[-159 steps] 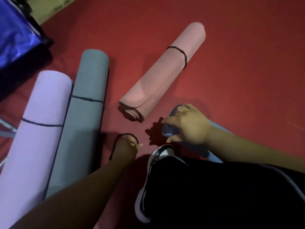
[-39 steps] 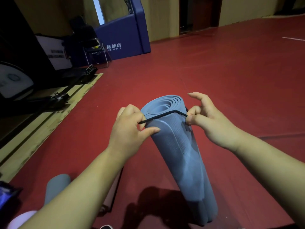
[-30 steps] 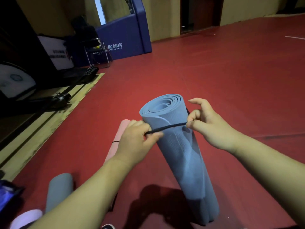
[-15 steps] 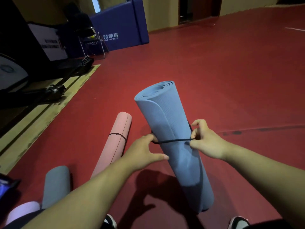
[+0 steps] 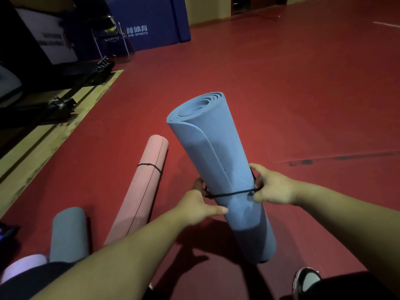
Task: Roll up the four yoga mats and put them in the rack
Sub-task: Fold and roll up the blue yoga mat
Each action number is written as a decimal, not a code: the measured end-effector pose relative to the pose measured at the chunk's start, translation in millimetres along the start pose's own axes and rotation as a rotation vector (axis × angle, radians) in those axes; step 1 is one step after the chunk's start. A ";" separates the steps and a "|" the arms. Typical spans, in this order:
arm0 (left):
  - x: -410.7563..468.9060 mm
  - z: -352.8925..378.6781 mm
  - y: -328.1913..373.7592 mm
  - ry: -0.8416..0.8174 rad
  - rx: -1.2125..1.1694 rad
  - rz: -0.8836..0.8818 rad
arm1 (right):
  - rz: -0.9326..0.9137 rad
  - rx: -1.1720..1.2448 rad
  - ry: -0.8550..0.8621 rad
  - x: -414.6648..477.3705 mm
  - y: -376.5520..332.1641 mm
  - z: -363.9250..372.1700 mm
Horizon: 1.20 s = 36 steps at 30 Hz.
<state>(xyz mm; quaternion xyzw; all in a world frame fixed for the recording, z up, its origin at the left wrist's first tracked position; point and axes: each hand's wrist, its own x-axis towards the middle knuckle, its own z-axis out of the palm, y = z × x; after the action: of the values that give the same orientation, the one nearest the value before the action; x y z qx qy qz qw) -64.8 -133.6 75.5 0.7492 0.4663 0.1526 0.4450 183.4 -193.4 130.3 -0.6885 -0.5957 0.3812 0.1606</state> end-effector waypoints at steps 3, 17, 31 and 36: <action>2.8 1.2 2.2 0.014 -0.085 -0.006 | -0.014 0.032 -0.030 4.3 2.7 -1.8; 5.9 -1.2 55.1 0.317 -0.424 0.037 | -0.228 0.533 -0.031 1.3 -7.1 -20.1; 56.7 -78.8 91.3 0.344 -0.530 0.183 | -0.319 0.684 0.209 42.8 -60.4 -47.5; 121.2 -131.3 69.6 0.293 -0.565 0.131 | -0.311 0.715 0.237 133.0 -85.6 -60.0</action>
<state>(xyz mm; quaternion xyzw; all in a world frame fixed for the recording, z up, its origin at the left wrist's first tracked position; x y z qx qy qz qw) -47.2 24.7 182.4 0.5947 0.4152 0.4104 0.5528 166.6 -33.6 183.2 -0.5302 -0.5001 0.4533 0.5132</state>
